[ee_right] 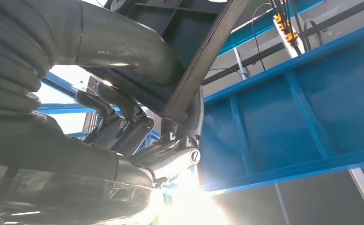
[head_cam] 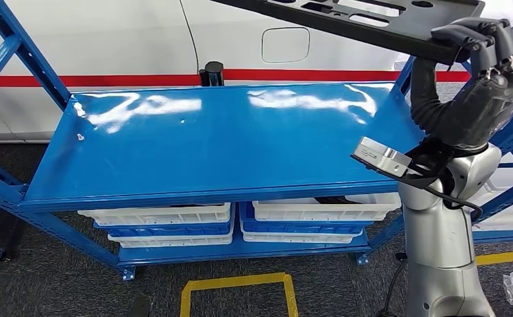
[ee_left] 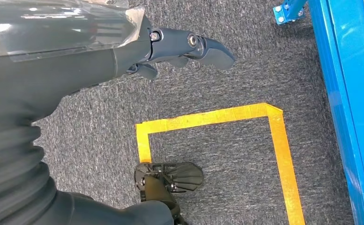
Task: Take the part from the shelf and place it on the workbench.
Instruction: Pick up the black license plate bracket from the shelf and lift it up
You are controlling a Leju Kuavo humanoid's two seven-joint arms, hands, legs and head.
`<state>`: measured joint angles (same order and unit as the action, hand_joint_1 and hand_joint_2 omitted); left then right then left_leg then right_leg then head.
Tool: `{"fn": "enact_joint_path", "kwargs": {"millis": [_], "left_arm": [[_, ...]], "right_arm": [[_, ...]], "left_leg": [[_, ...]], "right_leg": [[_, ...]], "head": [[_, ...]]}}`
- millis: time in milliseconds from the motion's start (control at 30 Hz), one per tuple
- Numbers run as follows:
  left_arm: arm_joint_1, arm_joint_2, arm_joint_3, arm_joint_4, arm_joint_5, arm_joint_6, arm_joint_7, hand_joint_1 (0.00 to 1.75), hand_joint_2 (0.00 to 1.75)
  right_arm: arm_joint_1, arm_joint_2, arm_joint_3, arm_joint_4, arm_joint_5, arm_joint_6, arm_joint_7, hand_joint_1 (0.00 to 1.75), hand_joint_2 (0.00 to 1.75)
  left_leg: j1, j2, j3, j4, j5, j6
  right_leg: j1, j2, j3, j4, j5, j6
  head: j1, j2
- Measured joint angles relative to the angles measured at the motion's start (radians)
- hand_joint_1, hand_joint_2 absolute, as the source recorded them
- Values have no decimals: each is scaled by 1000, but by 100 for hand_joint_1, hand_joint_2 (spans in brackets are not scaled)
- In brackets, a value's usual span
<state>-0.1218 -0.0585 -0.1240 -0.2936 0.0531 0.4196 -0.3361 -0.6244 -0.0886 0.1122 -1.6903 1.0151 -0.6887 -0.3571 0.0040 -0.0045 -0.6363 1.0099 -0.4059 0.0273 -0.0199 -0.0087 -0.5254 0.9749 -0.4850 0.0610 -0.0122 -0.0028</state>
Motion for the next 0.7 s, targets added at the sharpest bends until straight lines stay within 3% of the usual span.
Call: {"fn": "enact_joint_path", "kwargs": {"millis": [600, 700], "left_arm": [[0, -3, -8, 0, -6, 24, -28, 0, 175], [-1, -4, -10, 0, -10, 37, -19, 0, 175]], "right_arm": [[6, 7, -28, 0, -28, 0, -50, 175, 175], [14, 18, -41, 1, -41, 0, -64, 175, 175]], "left_leg": [[0, 0, 0, 0, 0, 0], [-5, -2, -1, 3, -3, 7]], "right_leg": [[0, 0, 0, 0, 0, 0], [-5, 0, 2, -6, 3, 7]], "head": [[0, 0], [-1, 0]]}}
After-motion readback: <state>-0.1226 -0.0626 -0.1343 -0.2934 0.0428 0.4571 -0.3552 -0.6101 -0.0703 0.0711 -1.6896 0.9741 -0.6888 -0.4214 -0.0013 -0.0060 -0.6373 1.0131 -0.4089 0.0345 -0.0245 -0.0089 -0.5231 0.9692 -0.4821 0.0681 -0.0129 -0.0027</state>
